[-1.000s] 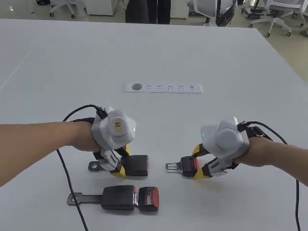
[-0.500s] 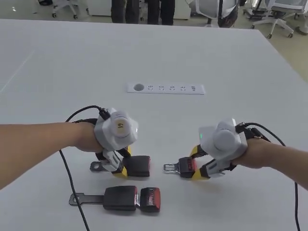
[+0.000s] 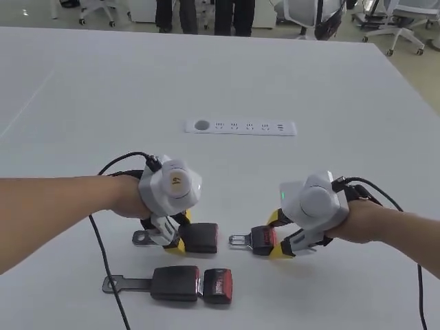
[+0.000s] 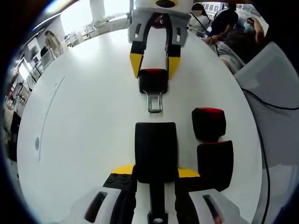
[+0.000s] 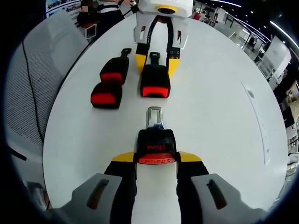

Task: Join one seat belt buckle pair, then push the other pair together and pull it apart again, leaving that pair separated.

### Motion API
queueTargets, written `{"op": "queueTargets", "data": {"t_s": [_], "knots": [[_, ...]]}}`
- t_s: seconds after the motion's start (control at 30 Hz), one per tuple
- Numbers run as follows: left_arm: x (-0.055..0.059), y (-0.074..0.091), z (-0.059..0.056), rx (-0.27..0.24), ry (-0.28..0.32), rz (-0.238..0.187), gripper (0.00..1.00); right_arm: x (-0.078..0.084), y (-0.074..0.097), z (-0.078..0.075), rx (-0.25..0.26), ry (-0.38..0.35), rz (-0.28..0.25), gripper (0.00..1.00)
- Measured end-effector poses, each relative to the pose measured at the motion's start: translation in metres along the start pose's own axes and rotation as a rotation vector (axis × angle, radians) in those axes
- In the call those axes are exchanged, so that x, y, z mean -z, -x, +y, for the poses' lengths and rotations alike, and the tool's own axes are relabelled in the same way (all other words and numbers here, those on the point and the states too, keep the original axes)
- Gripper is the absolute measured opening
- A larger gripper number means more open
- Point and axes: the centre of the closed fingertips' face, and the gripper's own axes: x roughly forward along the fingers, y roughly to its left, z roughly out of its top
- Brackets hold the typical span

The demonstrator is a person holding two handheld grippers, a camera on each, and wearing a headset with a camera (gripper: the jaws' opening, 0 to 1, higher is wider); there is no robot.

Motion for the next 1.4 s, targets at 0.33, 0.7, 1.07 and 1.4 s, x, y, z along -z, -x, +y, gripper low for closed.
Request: {"op": "queueTargets", "data": {"t_s": [0.33,0.7,1.07,1.4], "knots": [[0.000,0.000,0.000,0.001,0.001,0.000,0.32,-0.009,-0.005,0.000,-0.004,0.000,-0.013,0.30],[0.002,-0.002,0.001,-0.002,0.004,-0.001,0.32,-0.021,-0.009,0.000,-0.007,0.005,-0.025,0.30],[0.002,-0.003,0.002,-0.002,0.000,-0.006,0.32,-0.035,-0.018,0.001,-0.003,0.008,-0.041,0.30],[-0.002,0.001,-0.003,-0.005,0.000,-0.015,0.31,-0.033,-0.019,0.000,-0.001,-0.004,-0.028,0.30]]}}
